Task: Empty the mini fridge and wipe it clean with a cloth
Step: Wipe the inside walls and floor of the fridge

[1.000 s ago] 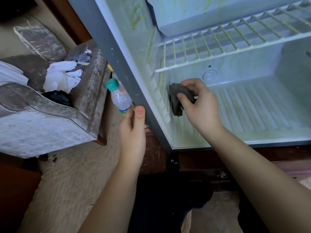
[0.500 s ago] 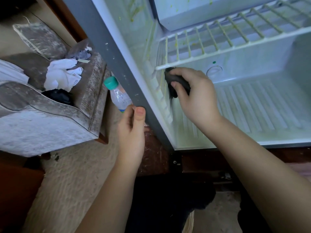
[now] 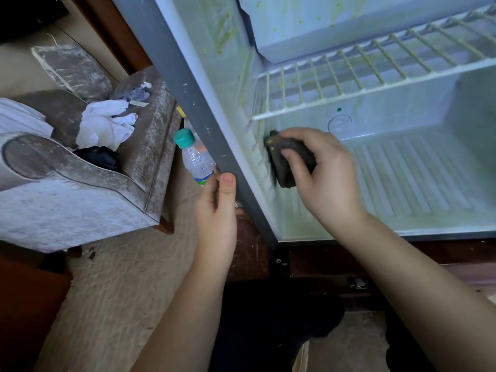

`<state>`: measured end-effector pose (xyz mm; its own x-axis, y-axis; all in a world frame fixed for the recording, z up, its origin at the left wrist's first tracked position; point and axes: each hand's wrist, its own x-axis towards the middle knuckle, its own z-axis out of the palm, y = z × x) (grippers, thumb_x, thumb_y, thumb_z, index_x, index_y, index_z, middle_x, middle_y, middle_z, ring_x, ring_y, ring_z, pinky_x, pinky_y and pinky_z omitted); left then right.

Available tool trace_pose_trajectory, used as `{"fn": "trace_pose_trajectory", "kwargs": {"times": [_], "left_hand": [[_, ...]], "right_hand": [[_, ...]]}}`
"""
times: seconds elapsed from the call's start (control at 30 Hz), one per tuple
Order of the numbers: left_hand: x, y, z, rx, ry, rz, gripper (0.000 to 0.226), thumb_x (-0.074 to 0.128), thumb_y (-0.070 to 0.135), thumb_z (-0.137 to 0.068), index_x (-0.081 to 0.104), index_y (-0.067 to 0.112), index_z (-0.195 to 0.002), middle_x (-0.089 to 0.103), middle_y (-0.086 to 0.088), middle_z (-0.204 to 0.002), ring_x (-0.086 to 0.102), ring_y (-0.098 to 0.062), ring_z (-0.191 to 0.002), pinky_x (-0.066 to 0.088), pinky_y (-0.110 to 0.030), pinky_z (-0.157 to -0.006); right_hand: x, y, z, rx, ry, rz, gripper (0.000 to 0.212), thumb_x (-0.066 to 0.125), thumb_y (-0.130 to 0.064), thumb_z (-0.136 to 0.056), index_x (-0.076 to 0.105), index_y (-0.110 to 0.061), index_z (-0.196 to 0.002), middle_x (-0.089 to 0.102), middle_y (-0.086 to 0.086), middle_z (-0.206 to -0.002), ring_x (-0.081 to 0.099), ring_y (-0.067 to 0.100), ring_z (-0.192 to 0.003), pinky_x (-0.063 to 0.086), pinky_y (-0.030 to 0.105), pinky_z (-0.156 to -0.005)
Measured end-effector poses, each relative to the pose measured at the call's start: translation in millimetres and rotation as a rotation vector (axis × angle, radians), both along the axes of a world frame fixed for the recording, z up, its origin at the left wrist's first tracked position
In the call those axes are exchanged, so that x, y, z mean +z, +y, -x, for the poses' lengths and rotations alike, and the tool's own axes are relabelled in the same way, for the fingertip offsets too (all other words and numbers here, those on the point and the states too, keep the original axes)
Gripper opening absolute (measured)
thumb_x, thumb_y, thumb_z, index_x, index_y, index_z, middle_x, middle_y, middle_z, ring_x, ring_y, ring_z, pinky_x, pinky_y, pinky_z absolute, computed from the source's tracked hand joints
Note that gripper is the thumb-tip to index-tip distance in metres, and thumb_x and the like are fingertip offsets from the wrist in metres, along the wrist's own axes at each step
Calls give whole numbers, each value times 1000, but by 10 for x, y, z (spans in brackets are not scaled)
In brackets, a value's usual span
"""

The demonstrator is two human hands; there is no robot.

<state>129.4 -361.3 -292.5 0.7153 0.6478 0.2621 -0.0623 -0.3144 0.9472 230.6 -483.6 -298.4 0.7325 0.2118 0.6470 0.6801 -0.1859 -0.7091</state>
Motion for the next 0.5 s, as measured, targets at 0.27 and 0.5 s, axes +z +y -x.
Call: {"fn": "trace_pose_trajectory", "kwargs": {"times": [0.27,0.5], "left_hand": [[-19,43,-9,-5,-21,-11,48,48,64,-80,64,25,-104,71,9,-107,65,-22,-106,48,-58,-95],[-15,49,-7,-15,-20,-32,45,49,68,-81,64,28,-95,71,9,-97,65,-25,-101,47,-63,-90]], "right_hand": [[-8,341,-332,-35,153,-22,29,54,-14,-85,66,-12,-111,70,2,-104,62,27,-98,45,29,-82],[2,89,-16,81,-1,26,25,61,-6,-82,68,-14,-104,65,-10,-95,58,20,-90,40,20,-78]]}}
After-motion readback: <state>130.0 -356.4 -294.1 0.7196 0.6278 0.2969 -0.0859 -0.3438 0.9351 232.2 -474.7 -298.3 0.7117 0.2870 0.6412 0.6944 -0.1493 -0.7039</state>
